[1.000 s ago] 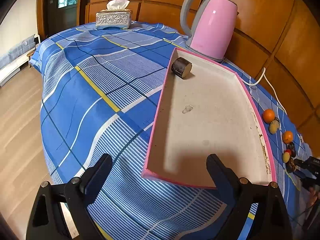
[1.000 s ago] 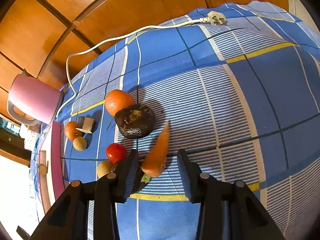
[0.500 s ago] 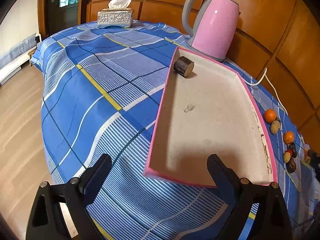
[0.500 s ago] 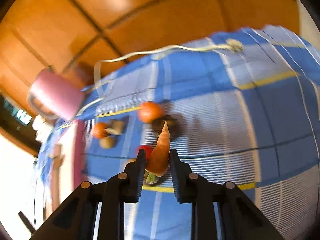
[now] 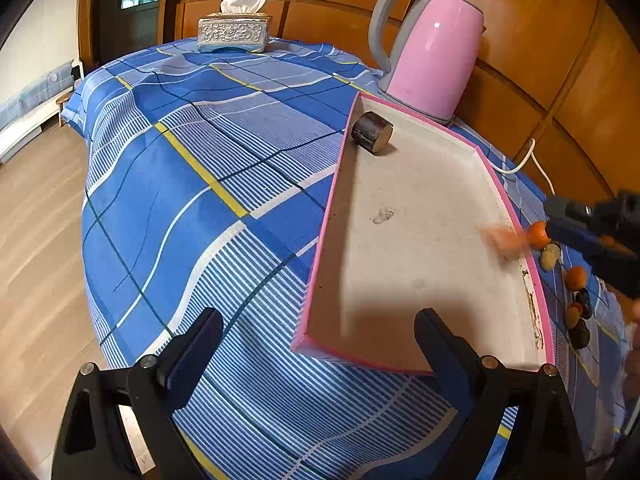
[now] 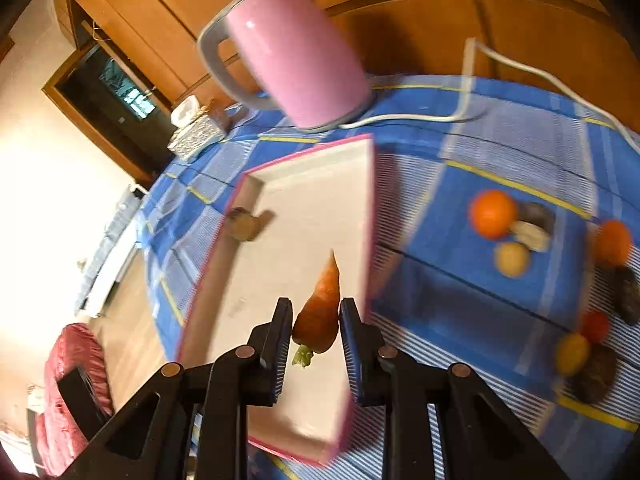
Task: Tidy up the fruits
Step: 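Carry the carrot with the right tool into the tray and release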
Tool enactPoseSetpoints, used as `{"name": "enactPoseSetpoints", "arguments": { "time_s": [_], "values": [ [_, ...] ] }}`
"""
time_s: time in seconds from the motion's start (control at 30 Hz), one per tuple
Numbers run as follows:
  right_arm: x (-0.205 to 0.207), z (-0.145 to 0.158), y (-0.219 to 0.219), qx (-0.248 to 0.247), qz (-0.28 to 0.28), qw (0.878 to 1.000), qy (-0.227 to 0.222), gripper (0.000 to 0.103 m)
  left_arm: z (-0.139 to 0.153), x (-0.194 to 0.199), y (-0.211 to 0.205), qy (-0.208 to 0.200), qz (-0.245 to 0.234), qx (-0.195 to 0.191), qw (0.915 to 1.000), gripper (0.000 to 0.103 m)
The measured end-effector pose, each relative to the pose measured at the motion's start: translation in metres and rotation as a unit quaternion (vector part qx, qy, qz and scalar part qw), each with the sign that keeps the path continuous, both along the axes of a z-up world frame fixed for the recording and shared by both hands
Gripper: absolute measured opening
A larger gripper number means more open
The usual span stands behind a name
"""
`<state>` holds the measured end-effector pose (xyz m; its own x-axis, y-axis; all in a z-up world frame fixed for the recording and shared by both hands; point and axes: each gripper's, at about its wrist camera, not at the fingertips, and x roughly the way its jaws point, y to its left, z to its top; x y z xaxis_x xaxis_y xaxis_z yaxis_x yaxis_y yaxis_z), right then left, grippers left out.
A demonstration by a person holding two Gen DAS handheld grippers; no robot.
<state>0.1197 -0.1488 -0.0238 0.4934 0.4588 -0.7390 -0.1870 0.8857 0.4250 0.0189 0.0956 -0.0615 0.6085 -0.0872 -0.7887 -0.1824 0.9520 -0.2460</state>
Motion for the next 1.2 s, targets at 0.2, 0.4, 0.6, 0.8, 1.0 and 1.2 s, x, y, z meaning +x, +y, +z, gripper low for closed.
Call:
{"name": "enactPoseSetpoints", "arguments": {
  "time_s": [0.2, 0.4, 0.6, 0.8, 1.0, 1.2],
  "values": [
    [-0.005, 0.0, 0.012, -0.043, -0.003, 0.999, -0.014, 0.03, -0.002, 0.001, 0.001, 0.003, 0.005, -0.005, 1.0, 0.099],
    [-0.031, -0.001, -0.011, -0.104, -0.033, 0.994, -0.03, 0.034, -0.001, 0.001, -0.001, 0.002, 0.001, -0.004, 1.0, 0.099],
    [-0.063, -0.001, -0.053, -0.146, -0.087, 0.985, -0.039, 0.037, 0.001, -0.001, -0.004, 0.001, -0.003, -0.003, 1.0, 0.099],
    [-0.092, -0.008, -0.119, -0.19, -0.188, 0.963, -0.023, 0.038, 0.002, -0.002, -0.005, 0.0, -0.005, -0.002, 1.0, 0.099],
    [-0.121, -0.015, -0.189, -0.223, -0.306, 0.926, 0.002, 0.048, 0.002, -0.002, -0.007, 0.0, -0.006, -0.002, 1.0, 0.099],
    [-0.154, -0.025, -0.254, -0.243, -0.421, 0.874, 0.029, 0.052, 0.002, -0.002, -0.008, 0.0, -0.005, 0.003, 1.0, 0.099]
  ]
}}
